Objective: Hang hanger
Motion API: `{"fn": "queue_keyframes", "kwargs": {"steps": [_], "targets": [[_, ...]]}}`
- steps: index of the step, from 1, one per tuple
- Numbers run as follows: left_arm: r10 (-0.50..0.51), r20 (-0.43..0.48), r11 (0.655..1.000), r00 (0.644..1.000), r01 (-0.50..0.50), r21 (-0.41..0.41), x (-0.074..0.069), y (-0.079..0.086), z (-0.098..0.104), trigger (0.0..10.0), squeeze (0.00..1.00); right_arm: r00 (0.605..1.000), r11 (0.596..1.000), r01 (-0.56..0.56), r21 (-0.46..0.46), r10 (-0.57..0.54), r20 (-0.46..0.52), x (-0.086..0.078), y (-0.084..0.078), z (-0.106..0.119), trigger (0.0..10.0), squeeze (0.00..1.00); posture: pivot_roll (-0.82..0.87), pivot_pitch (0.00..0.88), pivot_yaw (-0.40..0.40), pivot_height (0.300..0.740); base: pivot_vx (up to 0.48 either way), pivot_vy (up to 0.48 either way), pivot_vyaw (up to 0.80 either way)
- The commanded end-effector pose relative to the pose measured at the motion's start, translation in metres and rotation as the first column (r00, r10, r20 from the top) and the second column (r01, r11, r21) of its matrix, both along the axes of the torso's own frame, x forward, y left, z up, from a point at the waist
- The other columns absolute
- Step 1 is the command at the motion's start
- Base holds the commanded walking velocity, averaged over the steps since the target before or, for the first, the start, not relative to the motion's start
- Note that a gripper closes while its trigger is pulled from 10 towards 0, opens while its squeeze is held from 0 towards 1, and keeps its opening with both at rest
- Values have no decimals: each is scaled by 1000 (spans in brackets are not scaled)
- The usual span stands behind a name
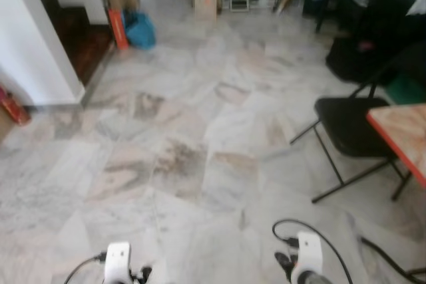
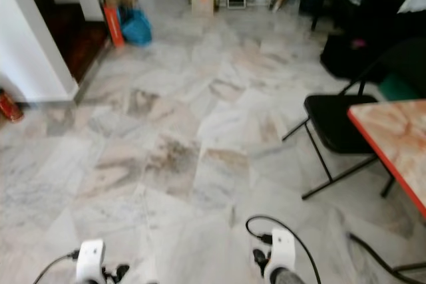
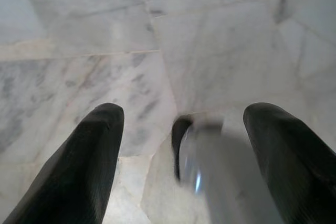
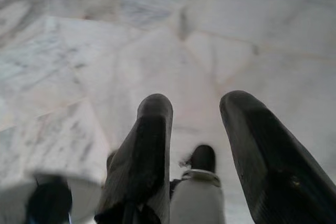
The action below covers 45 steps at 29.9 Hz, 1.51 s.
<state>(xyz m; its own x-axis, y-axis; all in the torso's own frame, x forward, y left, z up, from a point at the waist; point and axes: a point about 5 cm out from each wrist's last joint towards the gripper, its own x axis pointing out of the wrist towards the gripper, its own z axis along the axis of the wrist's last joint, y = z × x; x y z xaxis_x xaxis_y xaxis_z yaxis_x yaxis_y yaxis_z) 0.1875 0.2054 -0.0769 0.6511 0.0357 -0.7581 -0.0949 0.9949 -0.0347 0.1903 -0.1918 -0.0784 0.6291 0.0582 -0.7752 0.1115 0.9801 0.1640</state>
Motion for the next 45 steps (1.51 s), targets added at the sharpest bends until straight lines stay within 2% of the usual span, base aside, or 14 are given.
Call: {"fn": "queue_keyframes", "kwargs": {"steps": [1,17,26,30,34,35,36,37,39,40,41,43,44,45], "targets": [[-6,-14,1000,1000,6,13,-2,4,0,10000,0,1000,1000,-1,13,1,9,3,5,1,10000,0,3,0,-18,740,-337,0,0],[-36,1,999,999,36,16,3,4,2,10000,0,1000,1000,3,21,-3,18,7,8,2,10000,0,7,0,-6,740,-371,0,0],[-75,23,996,997,74,41,12,3,7,10000,0,1000,1000,5,24,-6,23,8,9,3,10000,0,7,0,-7,740,0,0,0],[-89,173,991,981,70,112,40,6,27,10000,0,1000,1000,8,24,-9,21,8,9,3,10000,0,4,0,-6,740,0,0,0],[-86,371,988,925,32,149,77,13,61,10000,0,1000,1000,5,21,-5,11,5,9,1,10000,0,19,0,-13,740,0,0,0],[-86,371,988,925,32,149,77,13,61,10000,0,1000,1000,5,21,-5,11,5,9,1,10000,0,19,0,-13,740,0,0,0],[-110,398,985,911,48,163,85,12,69,10000,0,1000,1000,5,21,-5,9,5,9,1,10000,0,24,0,-11,740,0,0,0],[-155,442,979,883,79,187,100,10,83,10000,0,1000,1000,6,22,-6,7,5,9,1,10000,0,27,0,-2,740,0,0,0],[-202,482,973,853,116,202,113,6,97,10000,0,1000,1000,7,25,-8,9,6,10,1,10000,0,28,0,4,740,0,0,0],[-277,520,956,808,174,238,128,-2,113,10000,0,1000,999,12,31,-13,14,7,11,2,10000,0,37,0,15,740,0,0,0],[-277,520,956,808,174,238,128,-2,113,10000,0,1000,999,12,31,-13,14,7,11,2,10000,0,37,0,15,740,0,0,0],[-366,576,928,731,242,283,148,-14,138,10000,0,1000,999,18,32,-18,14,8,12,2,10000,0,38,0,25,740,0,0,0],[-376,594,925,711,249,287,152,-16,145,10000,0,1000,999,19,33,-20,14,9,12,2,10000,0,38,0,25,740,0,0,0],[-376,594,925,711,249,287,152,-16,145,10000,0,1000,999,19,33,-20,14,9,12,2,10000,0,38,0,25,740,0,0,0]]}}
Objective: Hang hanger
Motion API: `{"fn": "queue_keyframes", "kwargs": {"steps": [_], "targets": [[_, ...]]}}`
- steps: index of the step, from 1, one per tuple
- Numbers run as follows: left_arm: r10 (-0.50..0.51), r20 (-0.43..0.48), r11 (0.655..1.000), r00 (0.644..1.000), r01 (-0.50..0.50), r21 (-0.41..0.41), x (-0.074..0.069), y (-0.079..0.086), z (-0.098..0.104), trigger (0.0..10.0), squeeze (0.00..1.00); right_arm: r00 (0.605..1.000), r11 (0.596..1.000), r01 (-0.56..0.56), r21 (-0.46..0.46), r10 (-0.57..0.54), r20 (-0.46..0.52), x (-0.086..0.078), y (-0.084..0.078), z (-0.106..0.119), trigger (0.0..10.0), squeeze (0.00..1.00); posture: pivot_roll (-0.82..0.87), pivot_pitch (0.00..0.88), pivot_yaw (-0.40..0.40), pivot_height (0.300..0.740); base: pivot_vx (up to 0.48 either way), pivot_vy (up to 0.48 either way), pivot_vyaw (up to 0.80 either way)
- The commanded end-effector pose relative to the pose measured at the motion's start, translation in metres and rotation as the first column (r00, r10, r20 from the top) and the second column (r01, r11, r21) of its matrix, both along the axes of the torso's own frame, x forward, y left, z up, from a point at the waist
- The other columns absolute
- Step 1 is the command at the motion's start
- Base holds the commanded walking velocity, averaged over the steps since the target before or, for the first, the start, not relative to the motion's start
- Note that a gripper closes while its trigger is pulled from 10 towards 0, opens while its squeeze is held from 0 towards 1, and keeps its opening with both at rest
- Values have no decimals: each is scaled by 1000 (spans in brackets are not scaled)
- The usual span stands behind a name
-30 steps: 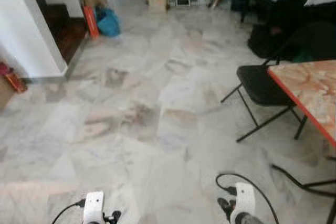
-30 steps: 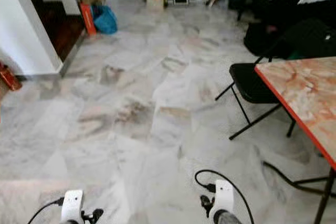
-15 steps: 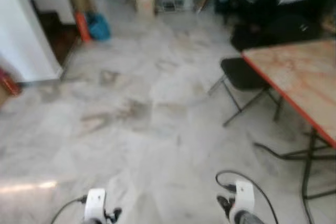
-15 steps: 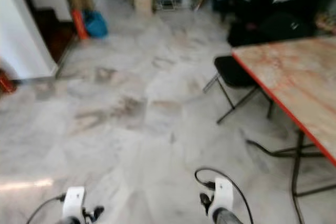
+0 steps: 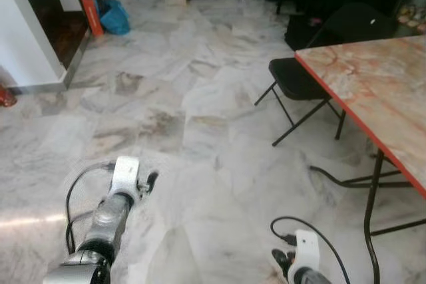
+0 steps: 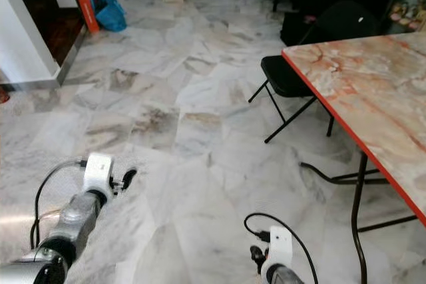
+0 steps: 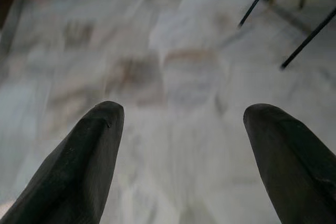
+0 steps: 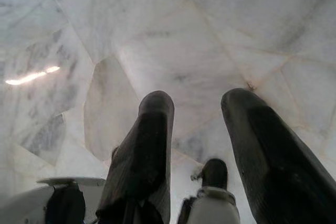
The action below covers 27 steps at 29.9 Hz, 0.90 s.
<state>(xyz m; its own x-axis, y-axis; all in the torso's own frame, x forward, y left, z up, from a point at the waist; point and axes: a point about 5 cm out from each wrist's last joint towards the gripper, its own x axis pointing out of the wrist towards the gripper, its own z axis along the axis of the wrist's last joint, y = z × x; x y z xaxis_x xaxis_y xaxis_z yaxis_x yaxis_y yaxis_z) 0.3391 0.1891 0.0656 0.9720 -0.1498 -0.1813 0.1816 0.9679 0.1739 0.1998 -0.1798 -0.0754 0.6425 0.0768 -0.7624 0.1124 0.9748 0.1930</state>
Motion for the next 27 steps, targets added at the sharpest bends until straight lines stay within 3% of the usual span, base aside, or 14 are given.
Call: {"fn": "queue_keyframes", "kwargs": {"steps": [1,2,6,10,11,15,16,17,18,19,22,26,27], "targets": [[-34,52,999,998,33,17,10,-3,16,10000,0,1000,1000,18,9,-18,-2,0,1,0,10000,0,39,0,24,740,0,0,0],[-61,92,998,994,60,9,19,-9,31,10000,0,1000,1000,19,14,-19,-1,0,2,0,10000,0,39,0,15,740,0,0,0],[-120,117,993,986,117,34,30,-19,48,10000,0,1000,1000,12,15,-12,-2,1,3,0,10000,0,51,0,8,740,0,0,0],[-229,121,973,966,231,0,41,-42,67,10000,0,1000,1000,5,13,-5,-6,2,3,0,10000,0,65,0,24,740,0,0,0],[-363,121,932,924,362,31,40,-61,73,10000,0,1000,1000,3,11,-3,-1,3,3,1,10000,0,63,0,35,740,0,0,0],[-498,118,867,859,494,69,37,-79,81,10000,0,1000,1000,8,14,-8,7,6,3,3,10000,0,66,0,27,740,0,0,0],[-536,116,844,836,530,82,37,-85,84,10000,0,1000,1000,5,15,-5,10,7,4,3,10000,0,82,0,9,740,0,0,0],[-601,113,798,791,586,142,37,-96,90,10000,0,1000,1000,-8,11,8,11,9,3,4,10000,0,101,0,-2,740,0,0,0],[-601,113,798,791,586,142,37,-96,90,10000,0,1000,1000,-8,11,8,11,9,3,4,10000,0,101,0,-2,740,0,0,0],[-639,103,767,763,621,159,38,-104,96,10000,0,1000,1000,-10,10,10,9,9,4,4,10000,0,116,0,-14,740,0,0,0],[-678,74,731,731,662,163,40,-112,102,10000,0,1000,1000,-17,9,17,4,8,5,4,10000,0,126,0,-27,740,0,0,0],[-763,-12,635,646,753,173,45,-131,125,10000,0,999,999,-37,8,37,-9,6,11,2,10000,0,128,0,-26,740,0,0,0],[-801,-42,581,598,792,186,44,-138,132,10000,0,999,999,-36,9,36,-7,7,12,2,10000,0,123,0,-24,740,0,0,0]]}}
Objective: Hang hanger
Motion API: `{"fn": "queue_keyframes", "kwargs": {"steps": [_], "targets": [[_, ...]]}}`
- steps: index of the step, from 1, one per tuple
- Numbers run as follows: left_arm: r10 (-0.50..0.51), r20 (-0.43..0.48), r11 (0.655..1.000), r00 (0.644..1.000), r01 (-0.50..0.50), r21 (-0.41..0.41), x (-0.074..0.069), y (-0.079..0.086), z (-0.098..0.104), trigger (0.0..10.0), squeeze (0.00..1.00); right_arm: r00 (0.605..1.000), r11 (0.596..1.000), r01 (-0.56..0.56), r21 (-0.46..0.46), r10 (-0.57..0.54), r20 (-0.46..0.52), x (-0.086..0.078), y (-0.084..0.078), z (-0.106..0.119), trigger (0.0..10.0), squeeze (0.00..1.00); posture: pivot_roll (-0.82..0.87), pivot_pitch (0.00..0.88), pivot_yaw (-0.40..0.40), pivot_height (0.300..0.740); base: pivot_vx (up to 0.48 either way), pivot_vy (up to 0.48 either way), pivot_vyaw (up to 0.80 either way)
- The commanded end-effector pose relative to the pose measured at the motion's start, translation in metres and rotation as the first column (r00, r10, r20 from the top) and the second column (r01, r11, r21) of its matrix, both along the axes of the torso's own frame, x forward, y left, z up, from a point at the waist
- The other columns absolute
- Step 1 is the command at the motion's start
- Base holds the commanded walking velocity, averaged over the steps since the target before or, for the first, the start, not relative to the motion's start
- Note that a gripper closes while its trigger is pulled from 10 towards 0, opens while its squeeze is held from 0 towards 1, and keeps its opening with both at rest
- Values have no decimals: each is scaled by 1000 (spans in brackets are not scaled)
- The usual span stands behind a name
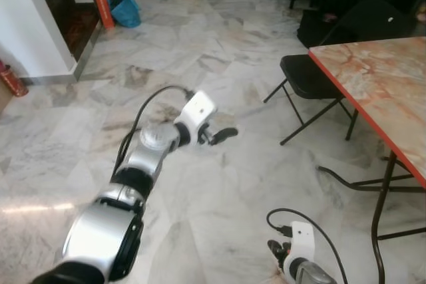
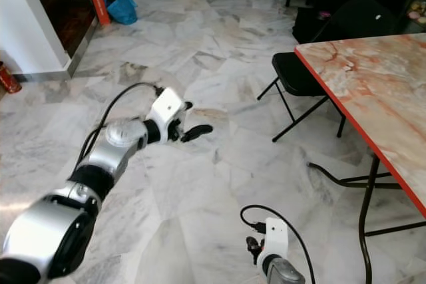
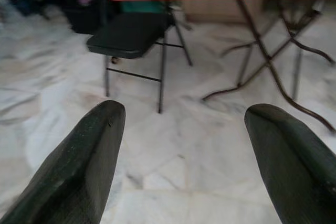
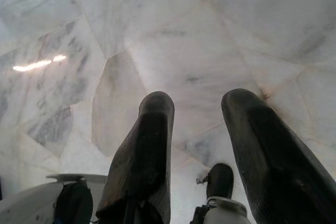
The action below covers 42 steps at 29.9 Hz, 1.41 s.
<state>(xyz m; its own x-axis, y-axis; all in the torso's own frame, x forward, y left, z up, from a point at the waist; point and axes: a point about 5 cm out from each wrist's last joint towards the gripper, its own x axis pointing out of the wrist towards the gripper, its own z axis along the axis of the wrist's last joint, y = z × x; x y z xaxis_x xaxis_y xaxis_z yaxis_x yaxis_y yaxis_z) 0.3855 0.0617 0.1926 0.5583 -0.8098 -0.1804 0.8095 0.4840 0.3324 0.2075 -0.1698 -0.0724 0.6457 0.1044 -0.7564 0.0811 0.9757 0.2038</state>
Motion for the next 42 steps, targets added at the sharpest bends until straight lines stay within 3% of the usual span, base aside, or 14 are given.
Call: {"fn": "queue_keyframes", "kwargs": {"steps": [1,5,13,17,19,21,23,29,32,35,37,40,41,42], "targets": [[-112,-24,990,993,114,84,-3,-14,7,10000,0,1000,1000,-7,-1,7,-14,0,3,-1,10000,0,123,0,-24,740,0,0,0],[-223,-16,965,975,223,139,-7,-33,22,10000,0,1000,1000,-17,-8,17,-15,0,3,-1,10000,0,136,0,-36,740,0,0,0],[-501,66,812,863,442,382,-23,-93,91,10000,0,998,998,-40,-45,38,-45,-5,-7,-3,10000,0,153,0,-68,740,0,0,0],[-529,163,806,833,433,404,-34,-121,122,10000,0,998,997,-56,-43,55,-44,-6,-7,-3,10000,0,158,12,-88,740,0,0,0],[-571,242,784,785,433,445,-46,-139,148,10000,0,997,997,-69,-44,67,-41,-6,-5,-3,10000,0,108,17,-95,740,0,0,0],[-558,271,804,784,430,411,-52,-148,163,10000,0,997,996,-74,-45,73,-38,-6,-5,-3,10000,0,124,22,-87,740,0,0,0],[-567,316,792,760,399,463,-56,-155,170,10000,0,997,996,-78,-45,78,-21,0,-4,0,10000,0,167,0,-2,740,0,0,0],[-537,351,831,767,408,378,-62,-163,183,10000,0,996,995,-86,-51,86,-8,4,-3,2,10000,0,134,0,0,740,0,0,0],[-637,273,741,721,474,476,-62,-161,157,10000,0,997,998,-62,-23,63,39,19,1,11,10000,0,180,0,-31,740,0,0,0],[-661,262,709,703,471,525,-64,-164,153,10000,0,996,996,-88,-34,89,17,16,4,8,10000,0,161,0,-25,740,0,0,0],[-655,273,719,704,469,513,-66,-166,157,10000,0,996,995,-93,-36,93,12,14,4,7,10000,0,147,0,-37,740,0,0,0],[-591,342,788,731,432,438,-70,-172,180,10000,0,994,993,-108,-55,109,17,14,-1,8,10000,0,136,0,-16,740,0,0,0],[-514,362,854,777,427,296,-67,-169,193,10000,0,997,996,-75,-51,77,33,18,-4,11,10000,0,139,0,-28,740,0,0,0],[-490,357,871,795,432,234,-66,-167,197,10000,0,997,997,-58,-45,59,38,20,-5,12,10000,0,139,0,-28,740,0,0,0]]}}
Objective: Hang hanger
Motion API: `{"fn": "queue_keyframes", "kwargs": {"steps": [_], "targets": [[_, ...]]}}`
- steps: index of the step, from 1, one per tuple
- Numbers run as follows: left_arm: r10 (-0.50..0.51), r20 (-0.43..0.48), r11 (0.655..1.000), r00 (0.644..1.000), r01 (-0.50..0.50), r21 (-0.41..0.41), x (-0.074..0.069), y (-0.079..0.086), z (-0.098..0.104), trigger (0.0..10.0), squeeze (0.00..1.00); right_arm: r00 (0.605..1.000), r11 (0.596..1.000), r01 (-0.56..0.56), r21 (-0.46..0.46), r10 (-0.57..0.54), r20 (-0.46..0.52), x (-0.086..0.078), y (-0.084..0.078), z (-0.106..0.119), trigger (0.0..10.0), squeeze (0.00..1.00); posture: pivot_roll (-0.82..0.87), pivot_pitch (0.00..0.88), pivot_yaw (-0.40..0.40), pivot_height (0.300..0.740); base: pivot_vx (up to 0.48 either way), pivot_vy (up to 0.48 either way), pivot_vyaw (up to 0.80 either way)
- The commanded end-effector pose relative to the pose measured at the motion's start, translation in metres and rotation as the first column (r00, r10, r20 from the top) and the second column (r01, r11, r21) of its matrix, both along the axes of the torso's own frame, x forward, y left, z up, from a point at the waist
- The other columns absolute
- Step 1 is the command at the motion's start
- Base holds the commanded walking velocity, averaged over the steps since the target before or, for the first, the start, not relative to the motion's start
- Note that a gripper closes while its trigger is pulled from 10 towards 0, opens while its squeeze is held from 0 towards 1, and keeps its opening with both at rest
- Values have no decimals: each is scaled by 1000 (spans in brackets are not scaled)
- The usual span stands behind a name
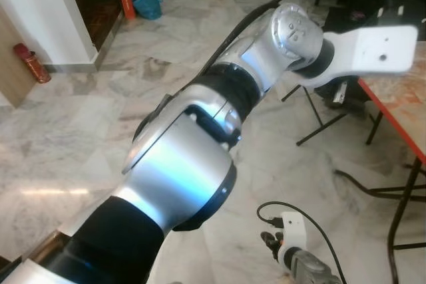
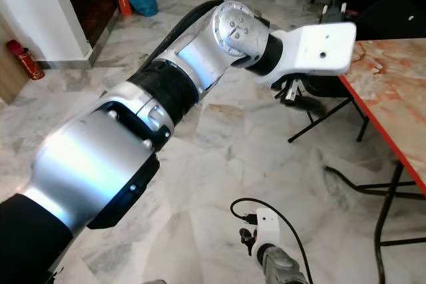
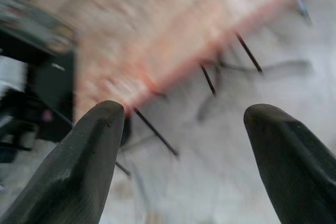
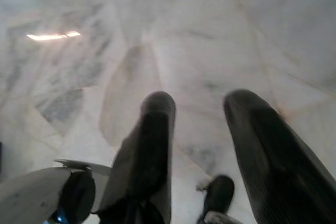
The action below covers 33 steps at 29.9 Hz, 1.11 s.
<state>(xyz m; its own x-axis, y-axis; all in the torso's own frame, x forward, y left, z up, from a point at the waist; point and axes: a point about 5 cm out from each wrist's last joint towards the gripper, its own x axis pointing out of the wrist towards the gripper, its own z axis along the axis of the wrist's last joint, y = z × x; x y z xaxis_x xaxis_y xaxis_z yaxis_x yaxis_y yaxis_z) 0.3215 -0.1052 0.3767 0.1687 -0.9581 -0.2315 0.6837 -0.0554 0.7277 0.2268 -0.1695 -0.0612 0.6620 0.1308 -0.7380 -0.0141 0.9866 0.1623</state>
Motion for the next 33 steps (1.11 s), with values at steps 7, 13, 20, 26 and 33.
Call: {"fn": "queue_keyframes", "kwargs": {"steps": [7,13,20,26,33], "targets": [[271,-171,910,947,-310,-275,62,98,-17,10000,0,998,998,48,36,-49,33,7,6,4,10000,0,96,0,0,740,0,0,0],[591,-402,595,699,-714,-368,98,218,-83,10000,0,997,997,56,48,-58,50,10,7,7,10000,0,63,0,-9,740,0,0,0],[788,-615,10,-6,-1000,22,21,373,-289,10000,0,998,999,30,33,-31,49,9,4,6,10000,0,65,0,-34,740,0,0,0],[699,-601,-114,-389,-889,443,-112,355,-428,10000,0,999,1000,-4,29,3,36,3,7,2,10000,0,42,0,-56,740,0,0,0],[585,-646,-175,-490,-854,490,-128,325,-447,10000,0,999,1000,-10,28,9,36,-1,5,1,10000,0,14,0,-49,740,0,0,0]]}}
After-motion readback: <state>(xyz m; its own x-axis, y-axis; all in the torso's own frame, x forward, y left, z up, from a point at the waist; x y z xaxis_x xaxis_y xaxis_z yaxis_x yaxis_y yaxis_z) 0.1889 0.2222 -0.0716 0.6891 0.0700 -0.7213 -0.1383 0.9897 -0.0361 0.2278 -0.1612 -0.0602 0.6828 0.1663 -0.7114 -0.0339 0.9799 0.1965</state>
